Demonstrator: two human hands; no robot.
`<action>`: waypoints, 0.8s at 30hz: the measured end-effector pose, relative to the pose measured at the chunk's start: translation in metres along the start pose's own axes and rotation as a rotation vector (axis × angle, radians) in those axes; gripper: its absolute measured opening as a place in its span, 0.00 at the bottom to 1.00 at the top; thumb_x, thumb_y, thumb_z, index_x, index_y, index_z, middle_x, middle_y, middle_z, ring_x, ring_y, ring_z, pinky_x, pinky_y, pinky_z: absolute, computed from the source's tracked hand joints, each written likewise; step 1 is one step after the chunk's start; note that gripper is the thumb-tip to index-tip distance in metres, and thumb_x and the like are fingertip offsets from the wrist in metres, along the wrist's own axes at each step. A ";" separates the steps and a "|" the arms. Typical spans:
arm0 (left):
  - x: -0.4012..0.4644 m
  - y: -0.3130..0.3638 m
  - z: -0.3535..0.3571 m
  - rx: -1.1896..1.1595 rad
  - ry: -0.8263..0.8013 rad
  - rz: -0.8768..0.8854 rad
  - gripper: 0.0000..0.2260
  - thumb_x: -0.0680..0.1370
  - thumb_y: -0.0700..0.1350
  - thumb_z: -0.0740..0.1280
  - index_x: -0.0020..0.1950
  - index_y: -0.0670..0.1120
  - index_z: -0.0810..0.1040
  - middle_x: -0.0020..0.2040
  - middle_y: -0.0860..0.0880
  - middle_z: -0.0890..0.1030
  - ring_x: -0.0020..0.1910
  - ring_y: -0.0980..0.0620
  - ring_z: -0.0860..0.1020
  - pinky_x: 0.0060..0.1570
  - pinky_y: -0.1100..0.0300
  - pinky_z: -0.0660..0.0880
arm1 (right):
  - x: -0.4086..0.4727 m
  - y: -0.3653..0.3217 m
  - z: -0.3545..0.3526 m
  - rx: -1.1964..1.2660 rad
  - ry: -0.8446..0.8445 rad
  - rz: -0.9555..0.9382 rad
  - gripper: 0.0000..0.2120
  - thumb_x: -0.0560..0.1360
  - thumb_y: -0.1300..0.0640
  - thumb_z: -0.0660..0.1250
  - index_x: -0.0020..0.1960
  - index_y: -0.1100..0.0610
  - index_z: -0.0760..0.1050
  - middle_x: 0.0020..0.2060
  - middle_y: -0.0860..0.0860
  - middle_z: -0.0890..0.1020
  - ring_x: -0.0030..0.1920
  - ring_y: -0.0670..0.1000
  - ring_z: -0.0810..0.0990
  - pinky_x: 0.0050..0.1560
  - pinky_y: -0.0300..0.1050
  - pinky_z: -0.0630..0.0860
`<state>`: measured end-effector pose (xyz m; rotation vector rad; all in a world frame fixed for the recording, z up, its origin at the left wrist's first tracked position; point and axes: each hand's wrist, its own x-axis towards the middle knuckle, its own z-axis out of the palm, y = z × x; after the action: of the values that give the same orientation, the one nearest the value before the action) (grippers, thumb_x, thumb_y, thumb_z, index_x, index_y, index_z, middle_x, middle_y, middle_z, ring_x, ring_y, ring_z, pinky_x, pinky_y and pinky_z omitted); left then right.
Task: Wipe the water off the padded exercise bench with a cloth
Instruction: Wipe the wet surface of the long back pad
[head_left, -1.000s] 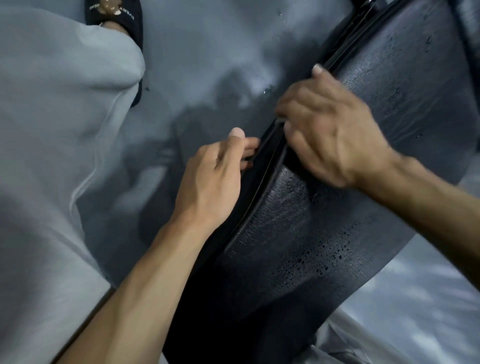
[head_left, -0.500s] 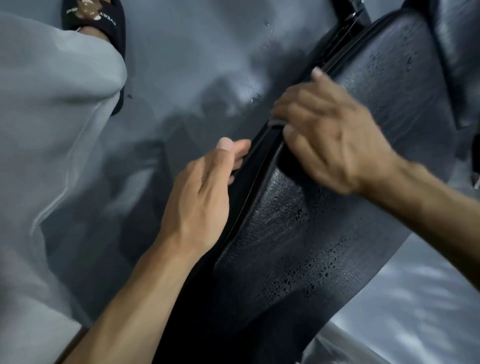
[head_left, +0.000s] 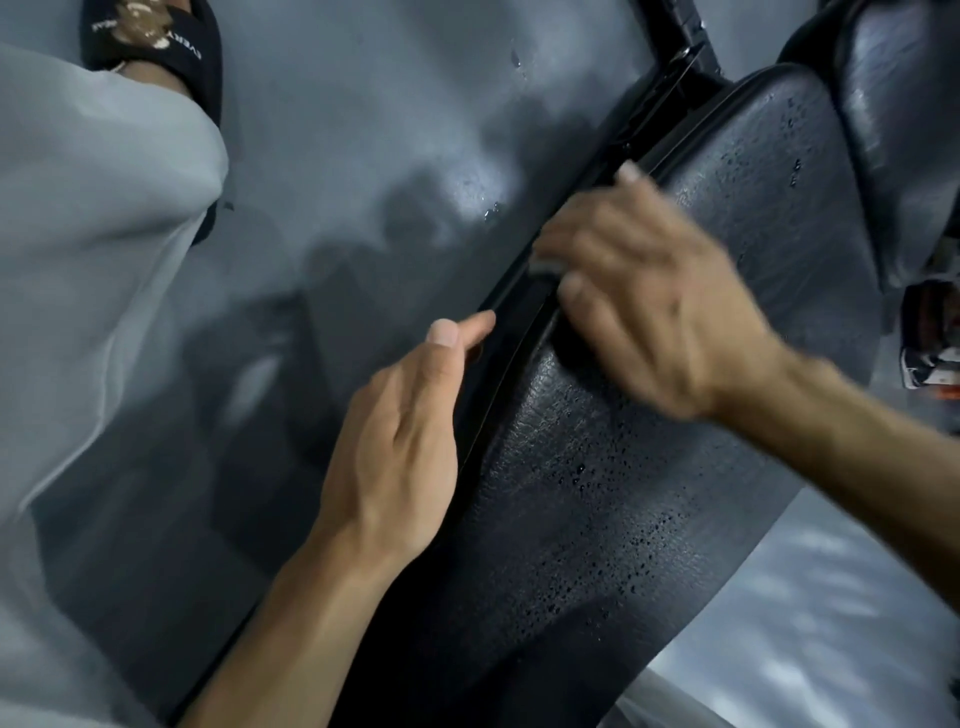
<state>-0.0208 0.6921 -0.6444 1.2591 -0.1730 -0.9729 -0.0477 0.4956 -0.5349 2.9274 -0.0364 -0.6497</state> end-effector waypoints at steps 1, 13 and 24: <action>0.001 0.000 0.000 -0.005 0.018 -0.002 0.26 0.83 0.64 0.49 0.68 0.56 0.79 0.66 0.62 0.80 0.68 0.63 0.76 0.72 0.50 0.71 | -0.006 -0.018 0.006 0.031 -0.010 -0.055 0.21 0.83 0.53 0.52 0.65 0.63 0.77 0.61 0.59 0.80 0.68 0.62 0.74 0.79 0.60 0.55; 0.005 0.002 0.002 0.002 -0.032 -0.037 0.26 0.82 0.66 0.47 0.67 0.61 0.79 0.67 0.64 0.79 0.71 0.64 0.73 0.74 0.50 0.67 | 0.010 0.058 -0.011 -0.008 0.008 0.074 0.20 0.85 0.54 0.51 0.66 0.60 0.77 0.62 0.56 0.80 0.67 0.59 0.75 0.78 0.62 0.55; 0.008 0.003 0.006 -0.006 -0.061 -0.039 0.26 0.85 0.61 0.47 0.68 0.55 0.80 0.66 0.64 0.80 0.70 0.66 0.73 0.74 0.61 0.67 | 0.023 0.060 -0.016 -0.018 -0.116 -0.079 0.23 0.84 0.50 0.50 0.63 0.57 0.80 0.59 0.54 0.82 0.63 0.58 0.79 0.79 0.61 0.55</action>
<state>-0.0179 0.6824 -0.6427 1.2316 -0.1932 -1.0455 -0.0197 0.4374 -0.5213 2.8832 0.0724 -0.8272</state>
